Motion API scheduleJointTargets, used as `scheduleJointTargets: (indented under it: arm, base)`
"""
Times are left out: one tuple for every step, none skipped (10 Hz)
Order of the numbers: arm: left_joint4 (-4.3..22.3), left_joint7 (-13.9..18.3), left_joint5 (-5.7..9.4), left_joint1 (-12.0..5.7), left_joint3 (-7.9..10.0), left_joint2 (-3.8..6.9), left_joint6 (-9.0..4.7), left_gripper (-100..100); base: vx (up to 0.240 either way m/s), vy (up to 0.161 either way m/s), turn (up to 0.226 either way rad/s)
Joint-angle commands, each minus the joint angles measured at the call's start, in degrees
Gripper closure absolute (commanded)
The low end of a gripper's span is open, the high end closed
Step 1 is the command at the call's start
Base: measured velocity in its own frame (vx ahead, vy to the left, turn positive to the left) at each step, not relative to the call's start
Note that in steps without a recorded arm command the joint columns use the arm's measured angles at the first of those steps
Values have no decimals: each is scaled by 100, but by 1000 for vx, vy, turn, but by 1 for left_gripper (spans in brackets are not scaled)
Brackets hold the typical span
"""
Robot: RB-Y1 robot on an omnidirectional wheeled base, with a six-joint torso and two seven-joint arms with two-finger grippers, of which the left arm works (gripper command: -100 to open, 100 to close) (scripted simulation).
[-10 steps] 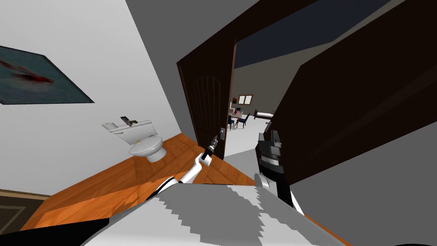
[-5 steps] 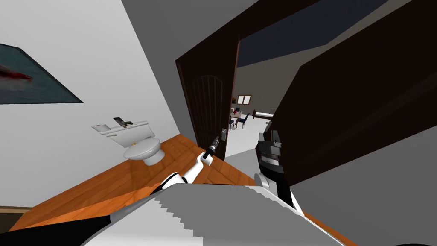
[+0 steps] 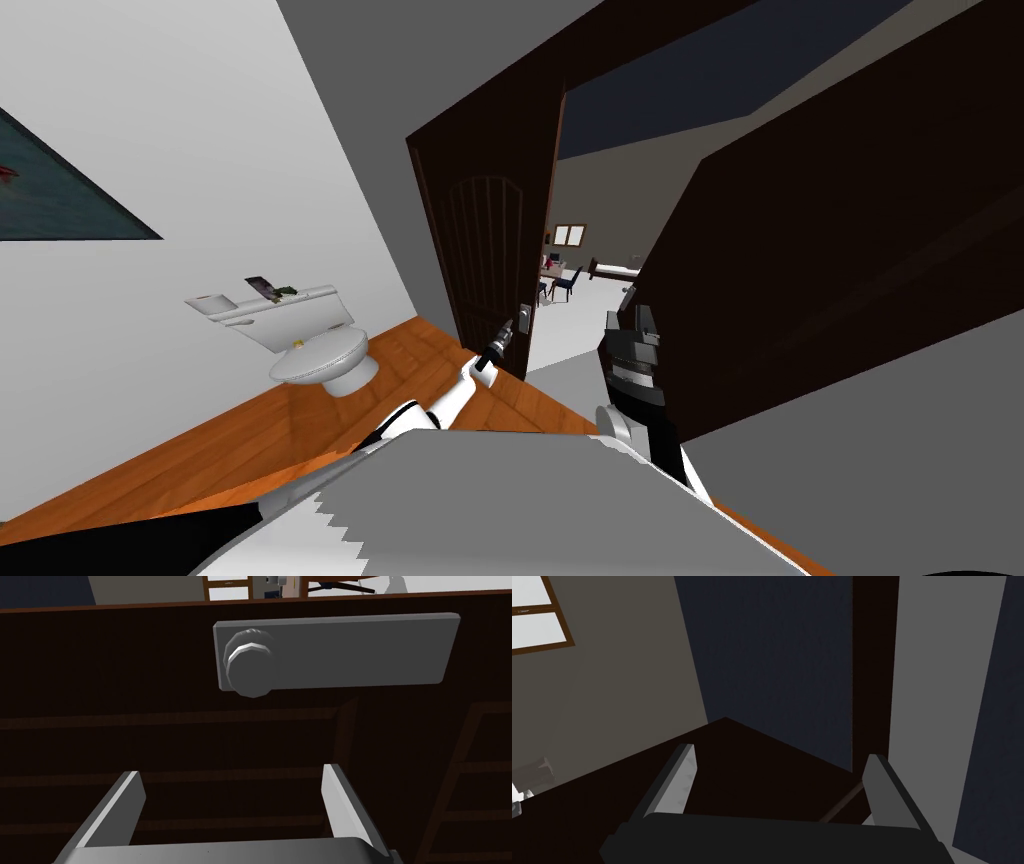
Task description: Push the door open
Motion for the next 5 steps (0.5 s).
scheduleJointTargets:
  arm:
    - [75, -11, 5, -34, 25, 34, -41, -100]
    - [86, -17, 6, -33, 39, 51, -50, -100]
    - [97, -24, 8, -31, 54, 54, -59, -100]
    - [108, -31, 9, -30, 68, 43, -68, -100]
    - [118, -38, 11, -29, 82, 19, -76, -100]
  base:
    - [158, -98, -10]
    - [200, -87, -30]
    - [208, -101, -30]
    - [213, -102, -19]
    - [196, -82, -24]
